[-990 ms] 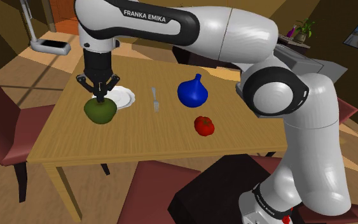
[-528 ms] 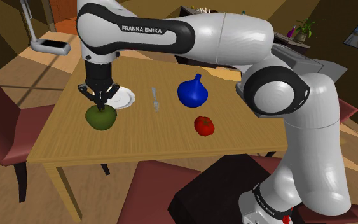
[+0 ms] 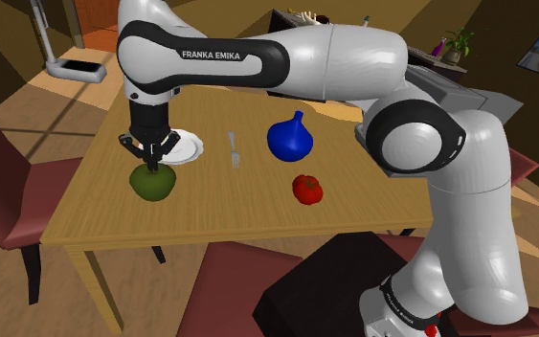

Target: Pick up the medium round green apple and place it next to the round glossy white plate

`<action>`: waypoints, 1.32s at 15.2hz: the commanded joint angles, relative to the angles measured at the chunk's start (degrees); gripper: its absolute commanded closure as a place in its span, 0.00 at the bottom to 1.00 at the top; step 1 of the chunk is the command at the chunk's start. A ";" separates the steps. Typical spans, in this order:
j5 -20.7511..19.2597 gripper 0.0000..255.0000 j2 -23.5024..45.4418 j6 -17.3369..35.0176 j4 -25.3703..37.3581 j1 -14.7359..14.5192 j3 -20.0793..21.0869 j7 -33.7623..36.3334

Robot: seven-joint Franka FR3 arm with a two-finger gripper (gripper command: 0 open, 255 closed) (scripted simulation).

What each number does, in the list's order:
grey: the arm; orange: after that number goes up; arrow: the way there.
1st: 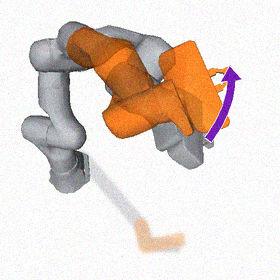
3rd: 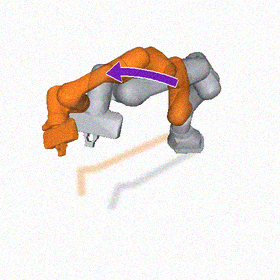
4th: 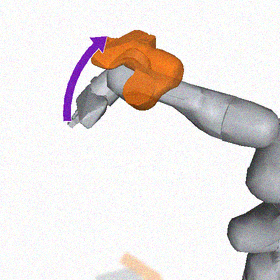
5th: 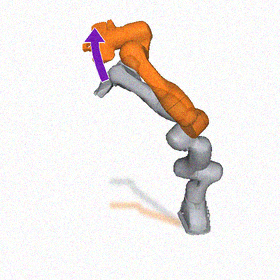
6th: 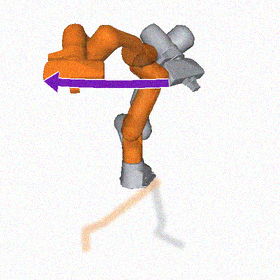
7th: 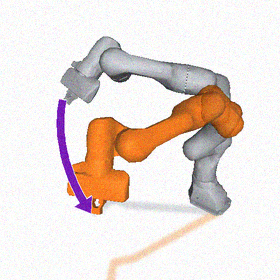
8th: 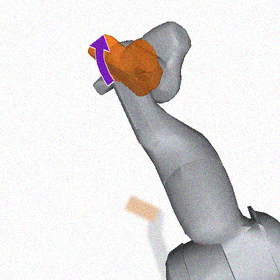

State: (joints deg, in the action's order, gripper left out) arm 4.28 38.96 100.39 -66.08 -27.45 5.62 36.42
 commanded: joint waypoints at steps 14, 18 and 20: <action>-0.17 0.00 1.57 -8.29 9.86 0.19 -0.06 0.30; -0.17 0.00 1.60 -8.31 9.90 0.18 -0.06 0.30; -0.17 0.00 1.60 -8.31 9.90 0.18 -0.06 0.30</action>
